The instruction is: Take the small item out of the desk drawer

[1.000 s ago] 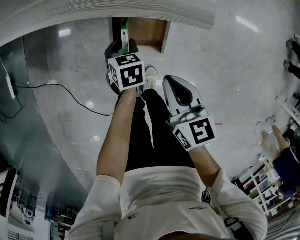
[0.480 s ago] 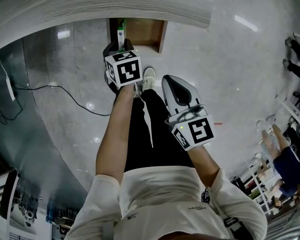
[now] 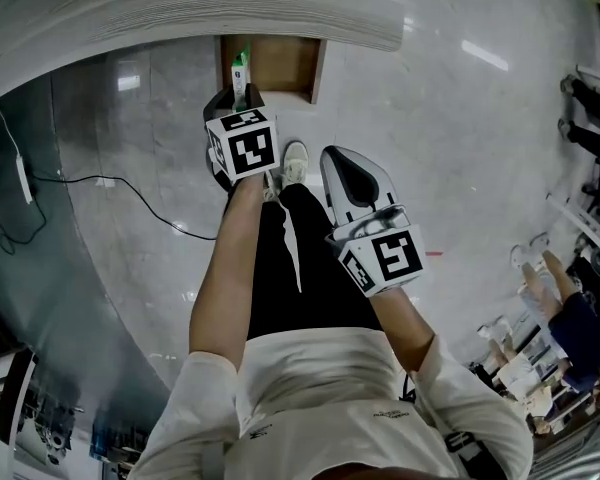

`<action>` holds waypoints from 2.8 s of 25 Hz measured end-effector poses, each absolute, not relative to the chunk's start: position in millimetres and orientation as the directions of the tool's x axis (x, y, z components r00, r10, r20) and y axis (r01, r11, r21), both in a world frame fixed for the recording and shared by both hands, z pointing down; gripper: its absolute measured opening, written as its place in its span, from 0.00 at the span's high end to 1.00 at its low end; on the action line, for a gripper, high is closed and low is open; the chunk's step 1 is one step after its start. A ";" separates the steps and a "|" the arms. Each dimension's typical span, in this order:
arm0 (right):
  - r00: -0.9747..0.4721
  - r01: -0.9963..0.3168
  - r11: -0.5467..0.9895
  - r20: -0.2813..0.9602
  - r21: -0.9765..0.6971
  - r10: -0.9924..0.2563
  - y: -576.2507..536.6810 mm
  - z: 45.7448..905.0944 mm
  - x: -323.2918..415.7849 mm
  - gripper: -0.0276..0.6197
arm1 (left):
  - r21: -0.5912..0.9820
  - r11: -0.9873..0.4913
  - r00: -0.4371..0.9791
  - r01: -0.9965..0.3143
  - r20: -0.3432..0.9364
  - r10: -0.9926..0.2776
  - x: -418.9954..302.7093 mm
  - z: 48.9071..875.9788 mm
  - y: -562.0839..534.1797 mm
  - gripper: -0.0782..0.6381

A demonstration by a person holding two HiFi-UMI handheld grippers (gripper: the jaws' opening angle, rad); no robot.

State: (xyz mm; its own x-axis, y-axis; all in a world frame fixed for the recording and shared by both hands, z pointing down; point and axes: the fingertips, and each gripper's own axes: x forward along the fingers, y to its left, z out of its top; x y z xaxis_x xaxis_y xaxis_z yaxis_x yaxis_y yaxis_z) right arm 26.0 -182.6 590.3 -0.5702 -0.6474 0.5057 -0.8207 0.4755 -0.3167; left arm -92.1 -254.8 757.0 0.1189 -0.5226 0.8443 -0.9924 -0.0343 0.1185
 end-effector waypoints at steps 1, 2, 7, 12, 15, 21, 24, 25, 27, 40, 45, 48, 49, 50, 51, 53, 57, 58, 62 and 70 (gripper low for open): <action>-0.566 -0.824 0.471 0.503 -0.315 -0.653 -181.2 587.1 26.1 0.91 | 0.120 -0.039 0.122 -0.992 0.841 -0.526 -92.2 752.2 -252.6 0.75; -0.561 -0.827 0.465 0.501 -0.316 -0.659 -179.6 583.9 26.5 0.91 | 0.123 -0.040 0.125 -0.992 0.839 -0.530 -92.4 746.7 -250.1 0.75; -0.542 -0.840 0.455 0.502 -0.295 -0.674 -169.2 563.4 29.6 0.91 | 0.143 -0.039 0.140 -0.989 0.811 -0.568 -91.4 707.3 -234.0 0.75; -0.531 -0.847 0.452 0.499 -0.282 -0.685 -158.5 538.5 28.4 0.91 | 0.156 -0.039 0.149 -0.987 0.792 -0.592 -92.4 672.4 -220.2 0.75; -0.527 -0.850 0.447 0.489 -0.280 -0.695 -153.3 519.0 30.4 0.91 | 0.149 -0.055 0.152 -0.987 0.783 -0.602 -88.8 645.9 -211.0 0.75; -0.517 -0.856 0.437 0.481 -0.276 -0.708 -145.4 478.0 30.4 0.91 | 0.163 -0.071 0.172 -0.984 0.765 -0.621 -86.8 595.8 -190.1 0.75; -0.520 -0.854 0.444 0.470 -0.272 -0.713 -145.4 458.6 28.6 0.91 | 0.154 -0.101 0.183 -0.983 0.738 -0.649 -86.3 564.2 -186.0 0.75; -0.522 -0.853 0.446 0.462 -0.272 -0.717 -145.8 451.8 28.9 0.91 | 0.155 -0.106 0.187 -0.982 0.732 -0.655 -84.9 555.0 -184.1 0.75; -0.523 -0.853 0.447 0.447 -0.270 -0.726 -145.8 438.6 30.1 0.91 | 0.154 -0.110 0.187 -0.982 0.715 -0.673 -84.5 536.6 -181.7 0.75; -0.540 -0.842 0.477 0.354 -0.253 -0.764 -132.6 344.9 24.3 0.91 | 0.138 -0.154 0.207 -0.978 0.599 -0.774 -90.0 404.1 -153.6 0.75; -0.530 -0.847 0.474 0.319 -0.241 -0.785 -132.3 314.1 25.2 0.91 | 0.121 -0.181 0.218 -0.976 0.549 -0.807 -88.0 367.0 -146.8 0.75; -0.532 -0.846 0.480 0.297 -0.234 -0.793 -129.3 296.2 25.7 0.91 | 0.127 -0.201 0.238 -0.971 0.517 -0.822 -85.3 344.7 -139.9 0.75; -0.533 -0.845 0.482 0.290 -0.232 -0.795 -128.1 290.6 25.7 0.91 | 0.134 -0.205 0.245 -0.970 0.506 -0.827 -84.1 337.4 -137.6 0.75; -0.534 -0.844 0.484 0.283 -0.230 -0.797 -127.3 285.3 25.4 0.91 | 0.139 -0.208 0.250 -0.968 0.495 -0.832 -83.3 330.3 -136.0 0.75; -0.535 -0.843 0.486 0.276 -0.230 -0.798 -127.3 280.3 24.7 0.91 | 0.140 -0.211 0.253 -0.967 0.482 -0.839 -82.9 323.1 -135.3 0.75; -0.539 -0.840 0.492 0.259 -0.227 -0.802 -127.7 270.6 22.0 0.91 | 0.133 -0.219 0.256 -0.967 0.456 -0.852 -82.7 309.3 -134.7 0.75; -0.553 -0.832 0.514 0.233 -0.210 -0.800 -125.7 253.2 15.3 0.91 | 0.111 -0.227 0.253 -0.967 0.414 -0.874 -83.8 288.4 -130.1 0.75; -0.555 -0.831 0.517 0.228 -0.206 -0.800 -126.1 249.4 13.8 0.91 | 0.108 -0.227 0.251 -0.968 0.405 -0.879 -84.8 284.6 -129.6 0.75; -0.559 -0.828 0.527 0.205 -0.192 -0.804 -127.6 237.5 10.2 0.91 | 0.101 -0.228 0.250 -0.968 0.371 -0.895 -88.0 270.9 -128.4 0.75; -0.542 -0.839 0.521 0.170 -0.156 -0.823 -134.6 218.2 16.6 0.91 | 0.078 -0.230 0.243 -0.970 0.302 -0.922 -90.3 245.9 -131.2 0.75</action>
